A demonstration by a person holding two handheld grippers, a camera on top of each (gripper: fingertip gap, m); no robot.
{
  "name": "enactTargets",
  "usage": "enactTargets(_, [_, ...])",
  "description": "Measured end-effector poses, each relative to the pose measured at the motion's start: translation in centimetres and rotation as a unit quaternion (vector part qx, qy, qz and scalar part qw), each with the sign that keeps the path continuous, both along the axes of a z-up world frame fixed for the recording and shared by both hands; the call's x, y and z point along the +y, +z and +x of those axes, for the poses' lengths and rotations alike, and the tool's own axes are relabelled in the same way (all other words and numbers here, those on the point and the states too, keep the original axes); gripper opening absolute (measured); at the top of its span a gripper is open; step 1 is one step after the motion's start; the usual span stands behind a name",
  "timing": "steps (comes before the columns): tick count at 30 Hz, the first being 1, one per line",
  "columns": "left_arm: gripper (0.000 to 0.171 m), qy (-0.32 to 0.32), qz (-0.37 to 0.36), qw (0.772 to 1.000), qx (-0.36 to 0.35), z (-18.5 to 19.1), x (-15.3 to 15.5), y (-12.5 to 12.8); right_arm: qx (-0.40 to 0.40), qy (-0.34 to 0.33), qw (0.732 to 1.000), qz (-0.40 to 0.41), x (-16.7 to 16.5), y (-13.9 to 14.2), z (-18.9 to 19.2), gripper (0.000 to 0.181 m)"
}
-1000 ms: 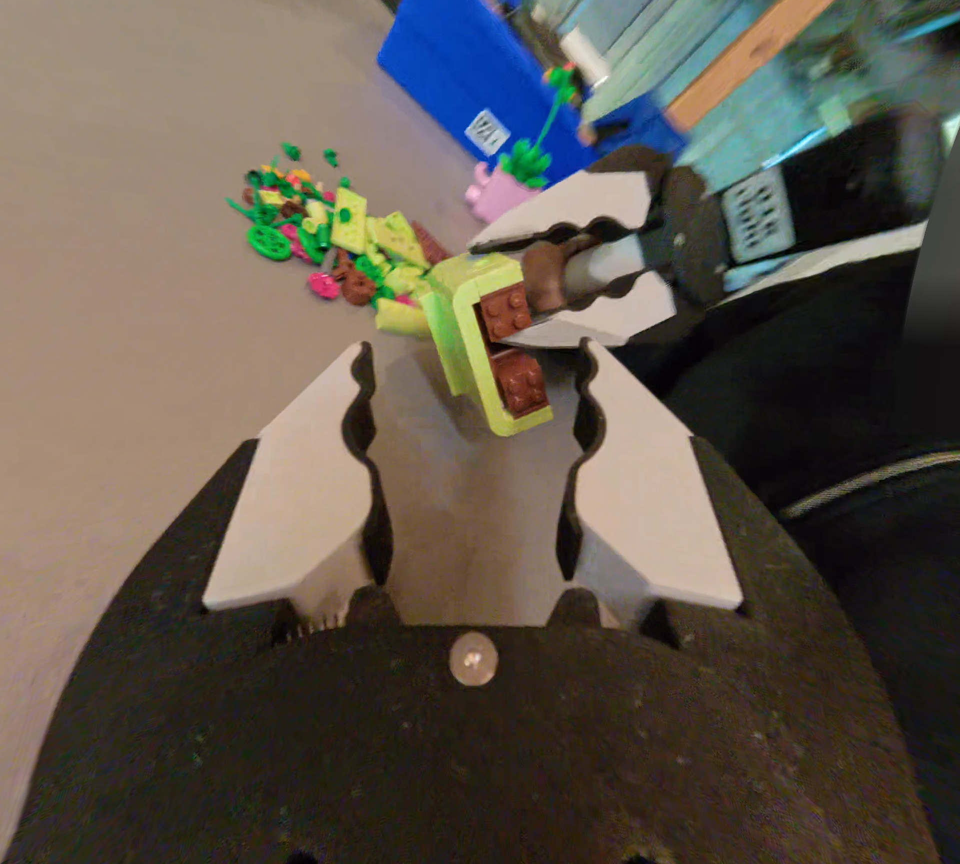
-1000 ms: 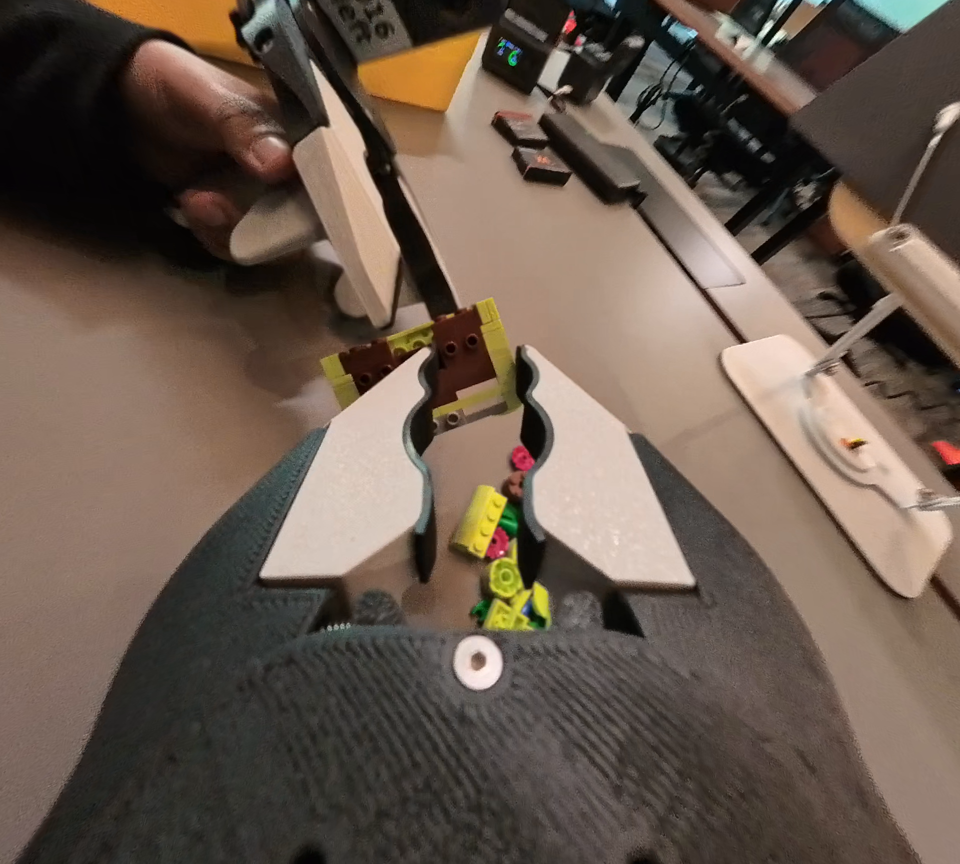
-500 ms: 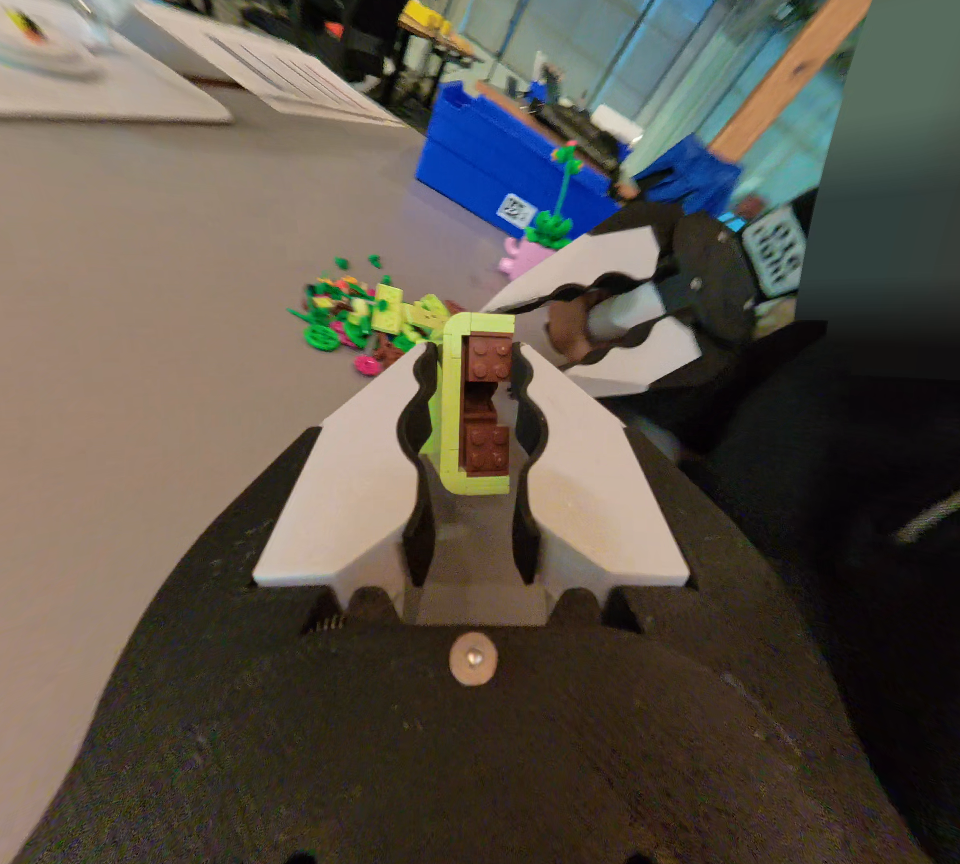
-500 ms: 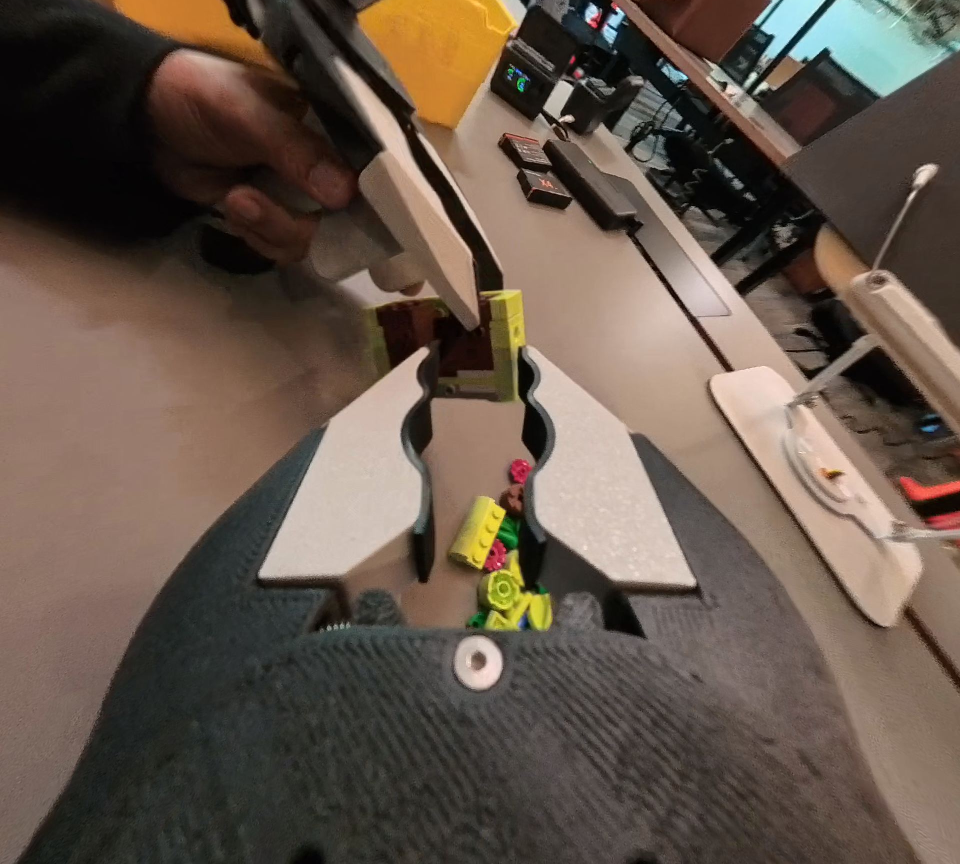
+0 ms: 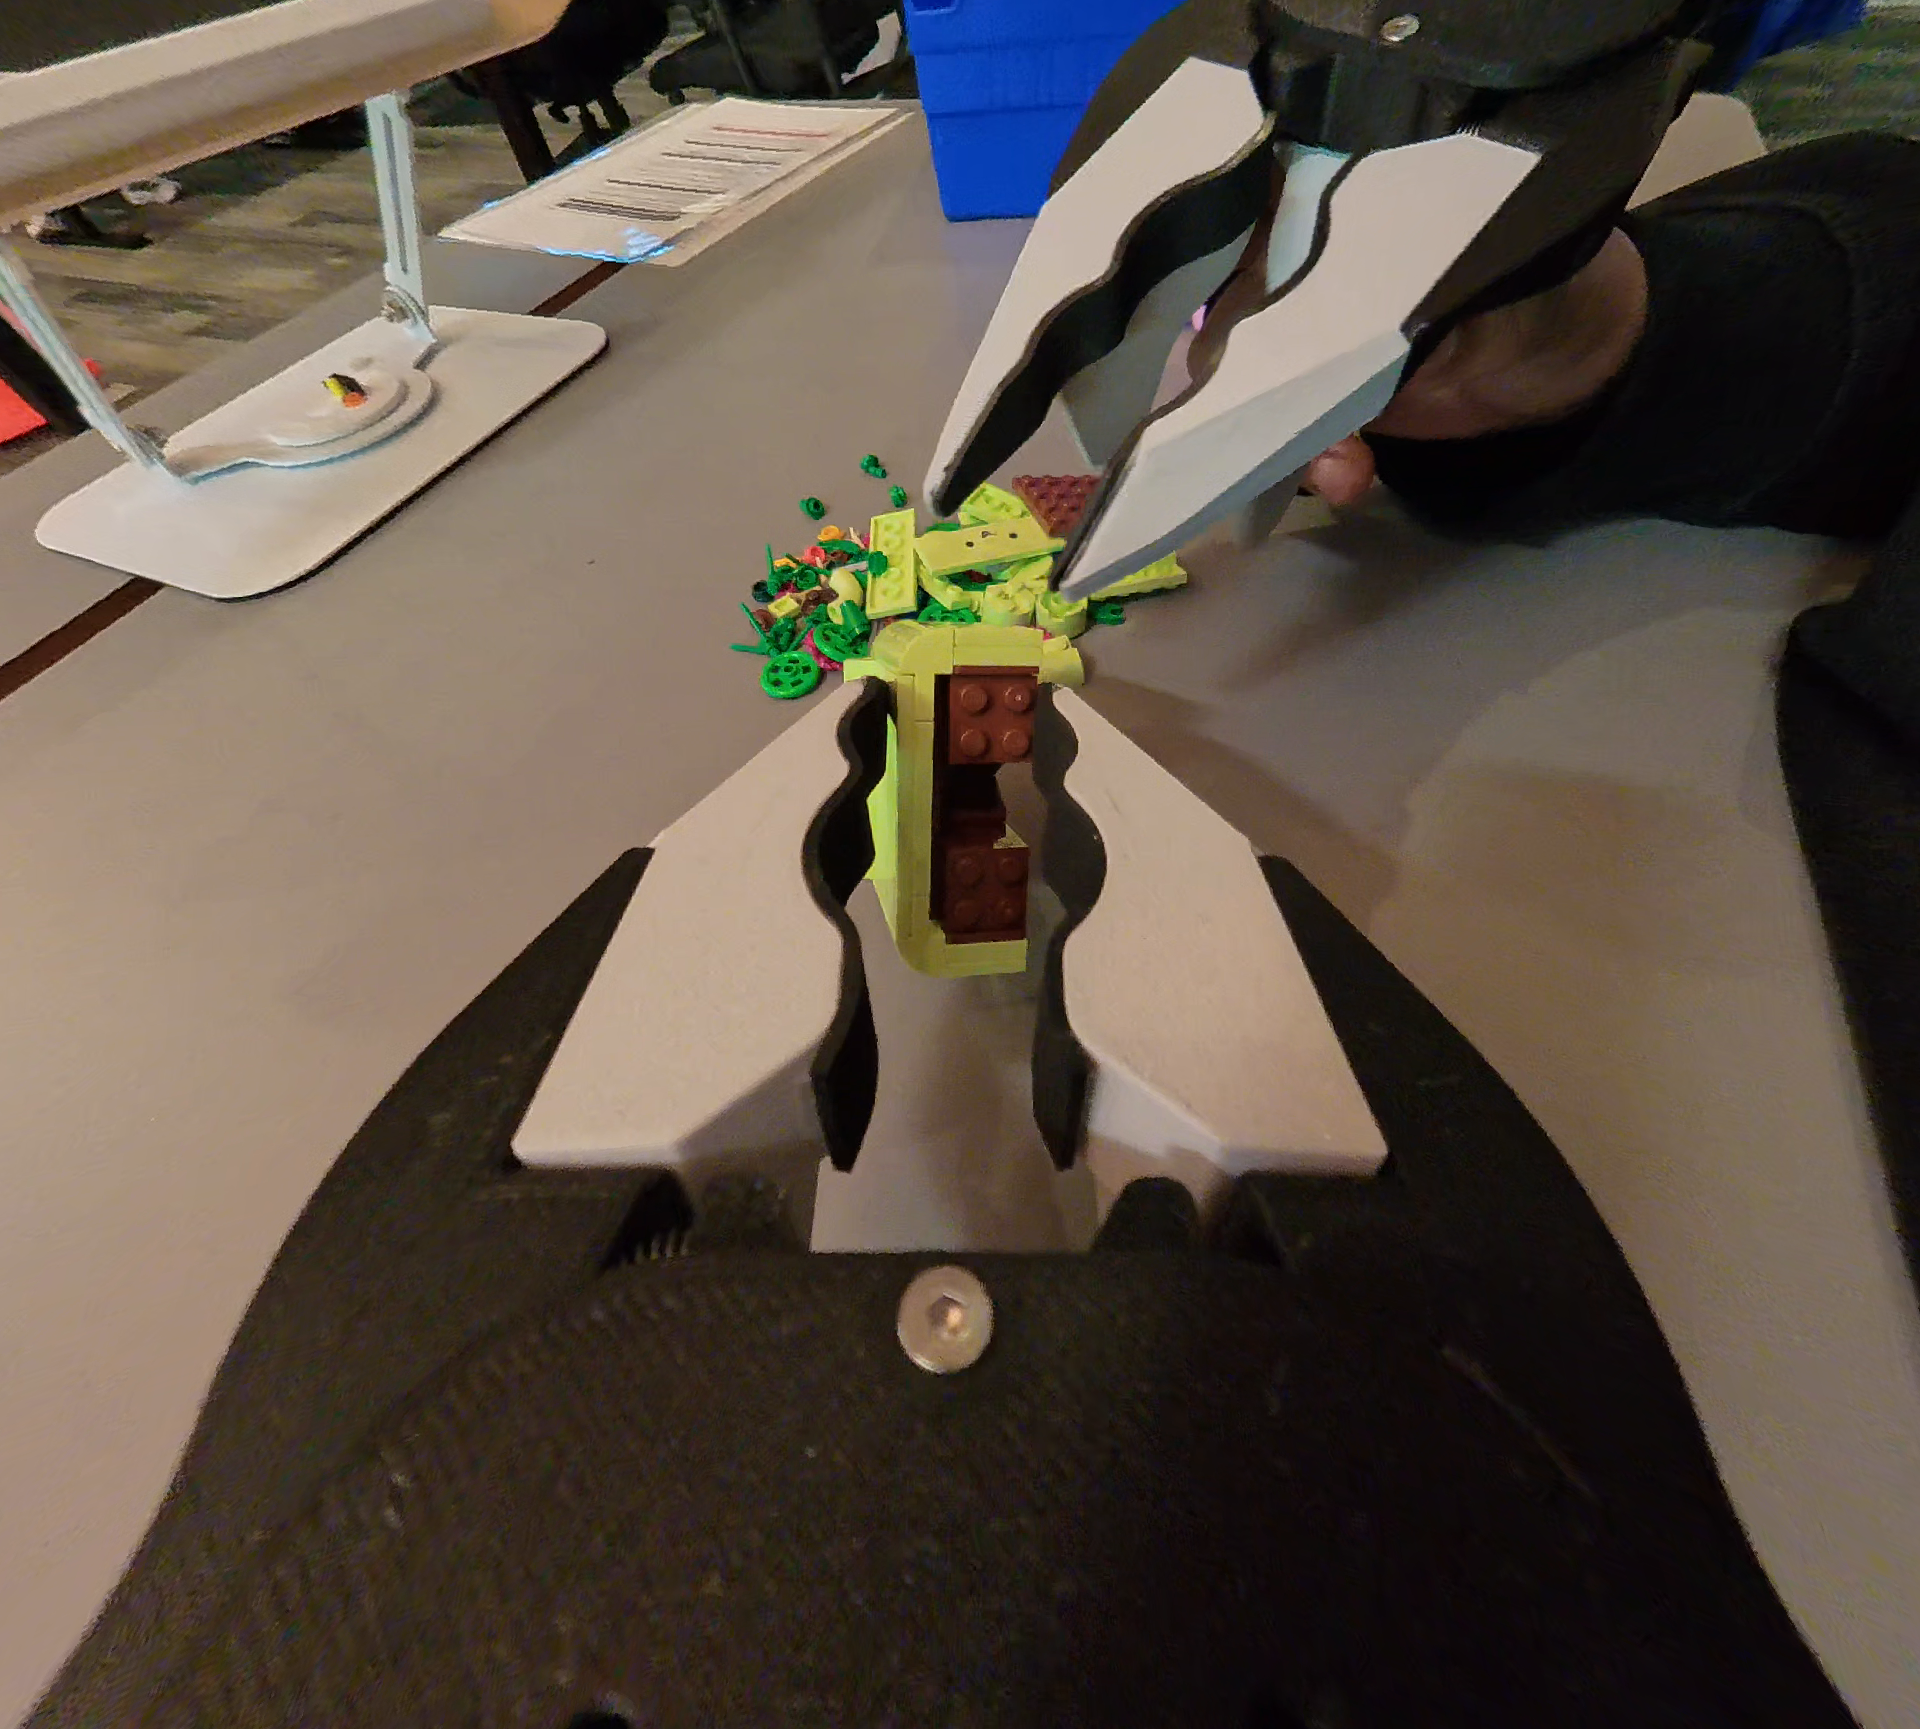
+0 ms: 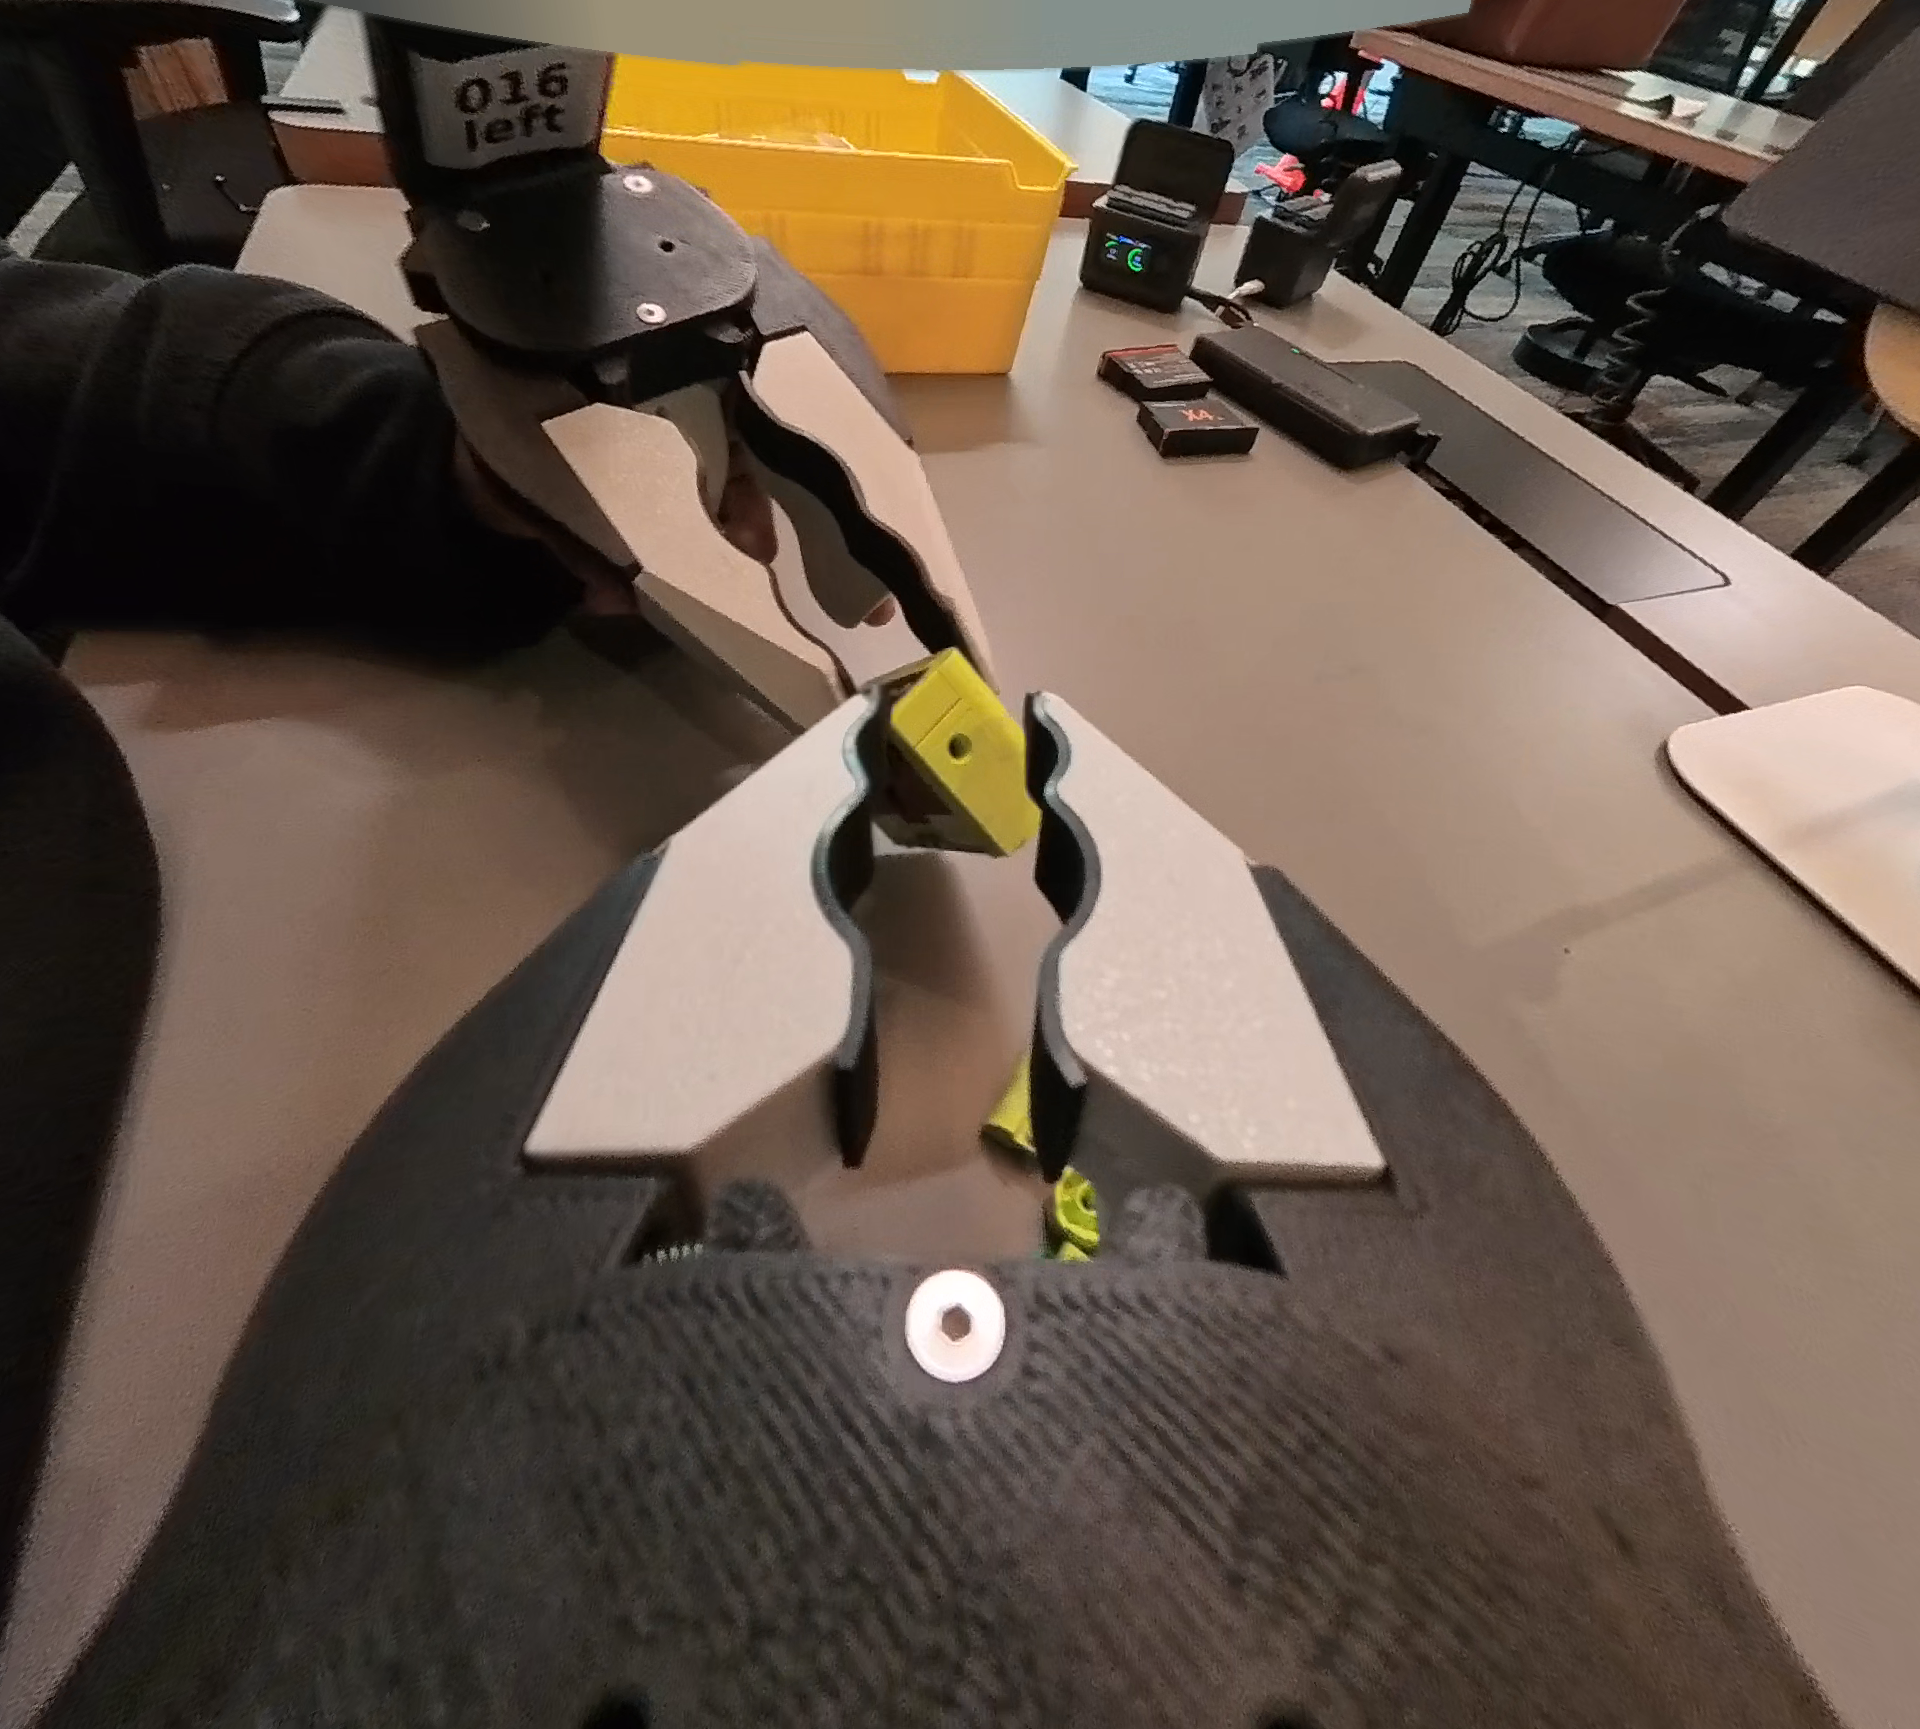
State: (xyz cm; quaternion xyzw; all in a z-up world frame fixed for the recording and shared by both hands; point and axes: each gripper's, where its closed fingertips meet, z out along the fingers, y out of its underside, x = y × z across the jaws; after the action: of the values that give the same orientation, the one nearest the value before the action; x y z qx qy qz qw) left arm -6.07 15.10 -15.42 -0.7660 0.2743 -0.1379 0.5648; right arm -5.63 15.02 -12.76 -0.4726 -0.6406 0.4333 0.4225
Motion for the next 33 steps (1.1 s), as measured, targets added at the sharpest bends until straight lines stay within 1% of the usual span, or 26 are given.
enactTargets(3, [0.024, -0.007, -0.003, 1.000, 0.000, 0.1, -0.1, -0.1, -0.002, 0.034, 0.999, 0.001, -1.1, 0.1, 0.2, 0.025])
enactTargets(5, [0.024, -0.003, 0.009, 1.000, 0.015, 0.0, -0.1, 0.0, -0.011, 0.033, 0.999, 0.014, -1.2, -0.3, 0.2, 0.024])
enactTargets(7, [0.024, 0.008, 0.033, 0.998, 0.055, -0.4, 0.1, 0.0, -0.015, 0.017, 0.999, 0.024, -0.8, -0.4, 0.1, 0.022])
enactTargets(9, [0.025, 0.019, 0.058, 0.993, 0.105, -0.6, 0.2, -0.2, -0.021, 0.002, 1.000, 0.014, -0.2, -0.5, 0.0, 0.024])
enactTargets(10, [0.025, 0.022, 0.070, 0.990, 0.120, -0.6, 0.2, -0.1, -0.026, -0.002, 1.000, 0.000, 0.0, -0.7, 0.0, 0.028])
enactTargets(13, [0.025, 0.027, 0.122, 0.980, 0.158, -0.5, 0.0, 0.8, -0.046, 0.011, 0.995, -0.085, -0.3, -1.3, -0.3, 0.057])
enactTargets(15, [0.024, 0.034, 0.173, 0.958, 0.227, -0.5, -0.2, 1.4, -0.035, 0.024, 0.987, -0.156, -0.4, -0.7, -0.3, 0.062])
enactTargets(17, [0.025, 0.040, 0.219, 0.923, 0.314, -0.3, -0.3, 1.5, -0.010, 0.036, 0.976, -0.214, -0.2, 0.4, -0.1, 0.064])
enactTargets(19, [0.025, 0.039, 0.252, 0.888, 0.383, 0.0, -0.5, 1.4, 0.012, 0.043, 0.965, -0.259, 0.4, 1.3, 0.2, 0.061])
enactTargets(20, [0.025, 0.036, 0.259, 0.876, 0.405, 0.2, -0.5, 1.3, 0.017, 0.042, 0.961, -0.274, 0.7, 1.6, 0.4, 0.058])
enactTargets(23, [0.025, 0.026, 0.263, 0.860, 0.437, 0.6, -0.5, 0.6, 0.021, 0.027, 0.960, -0.277, 1.6, 1.7, 0.6, 0.045])
enactTargets(25, [0.025, 0.022, 0.266, 0.855, 0.445, 0.7, -0.6, 0.5, 0.011, 0.019, 0.966, -0.257, 1.7, 1.3, 0.5, 0.041])
enactTargets(29, [0.025, 0.017, 0.285, 0.840, 0.462, 1.2, -0.8, 0.7, -0.023, 0.010, 0.976, -0.215, 1.2, 0.0, 0.2, 0.041])
enactTargets(33, [0.025, 0.004, 0.289, 0.824, 0.487, 1.7, -0.9, 0.1, -0.038, 0.025, 0.972, -0.230, 0.4, -0.5, 0.1, 0.041])
